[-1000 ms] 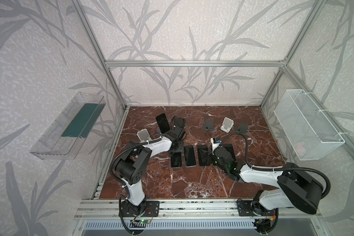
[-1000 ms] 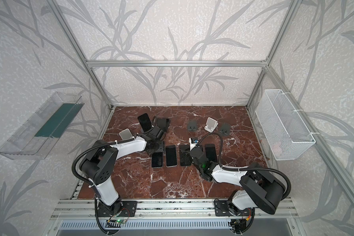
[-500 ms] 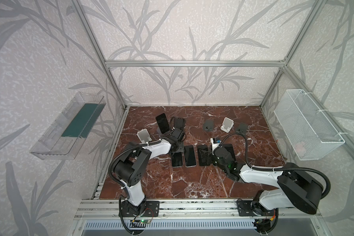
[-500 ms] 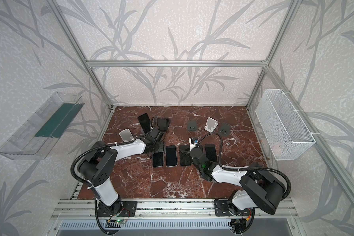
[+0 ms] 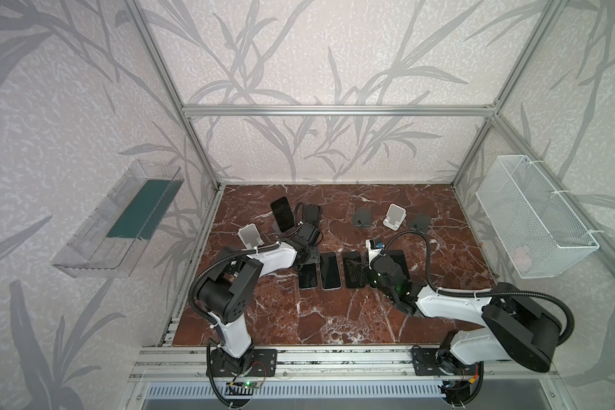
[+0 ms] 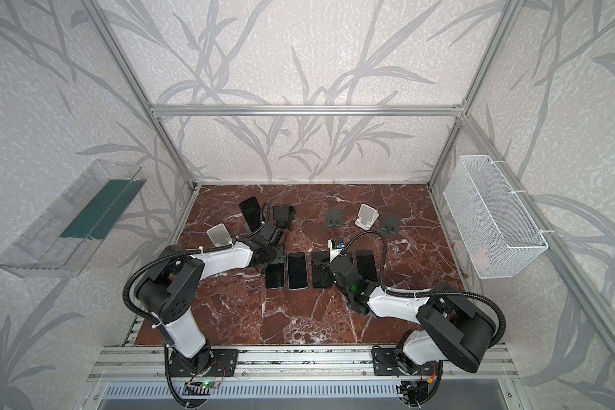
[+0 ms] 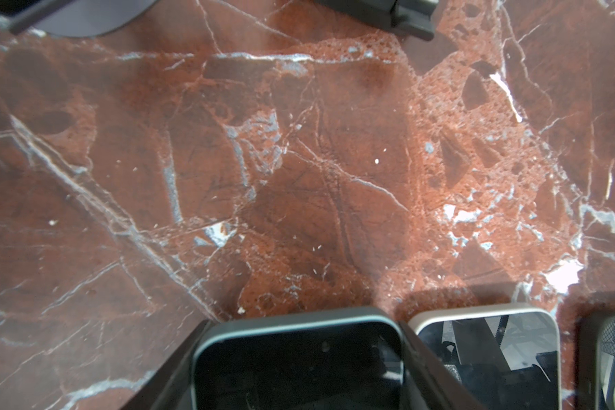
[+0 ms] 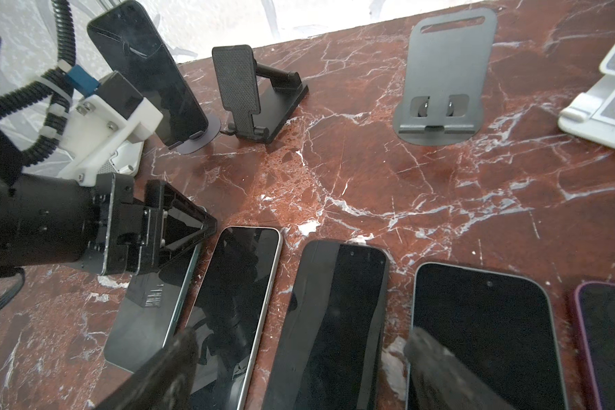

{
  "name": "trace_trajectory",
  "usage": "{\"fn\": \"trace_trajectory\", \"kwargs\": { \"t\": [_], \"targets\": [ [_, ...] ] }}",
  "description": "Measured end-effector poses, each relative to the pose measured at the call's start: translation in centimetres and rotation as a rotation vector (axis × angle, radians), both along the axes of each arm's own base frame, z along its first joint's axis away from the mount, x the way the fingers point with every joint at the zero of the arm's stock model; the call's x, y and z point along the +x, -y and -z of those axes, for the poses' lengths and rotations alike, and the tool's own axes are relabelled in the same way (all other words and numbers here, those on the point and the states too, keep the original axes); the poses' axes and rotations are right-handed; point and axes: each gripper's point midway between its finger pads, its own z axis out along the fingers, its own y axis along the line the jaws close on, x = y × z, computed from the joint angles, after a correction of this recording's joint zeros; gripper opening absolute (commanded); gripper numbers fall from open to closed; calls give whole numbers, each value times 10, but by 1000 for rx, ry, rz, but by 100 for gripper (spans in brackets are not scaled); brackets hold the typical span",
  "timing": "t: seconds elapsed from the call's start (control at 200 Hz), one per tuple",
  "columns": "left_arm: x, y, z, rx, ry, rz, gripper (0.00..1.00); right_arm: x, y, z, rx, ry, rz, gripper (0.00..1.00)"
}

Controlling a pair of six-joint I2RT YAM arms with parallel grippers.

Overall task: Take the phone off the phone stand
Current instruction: 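Set the teal-edged phone flat beside the row and open left gripper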

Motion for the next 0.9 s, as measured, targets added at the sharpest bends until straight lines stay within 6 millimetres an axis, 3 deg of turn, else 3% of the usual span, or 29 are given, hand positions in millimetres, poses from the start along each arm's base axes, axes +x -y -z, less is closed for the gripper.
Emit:
{"fn": "trace_trajectory", "kwargs": {
  "t": [0.9],
  "targets": [
    [6,6,1,-21,8,15,73,-1,-2,0,12,-9,-11,91]
  ]
}}
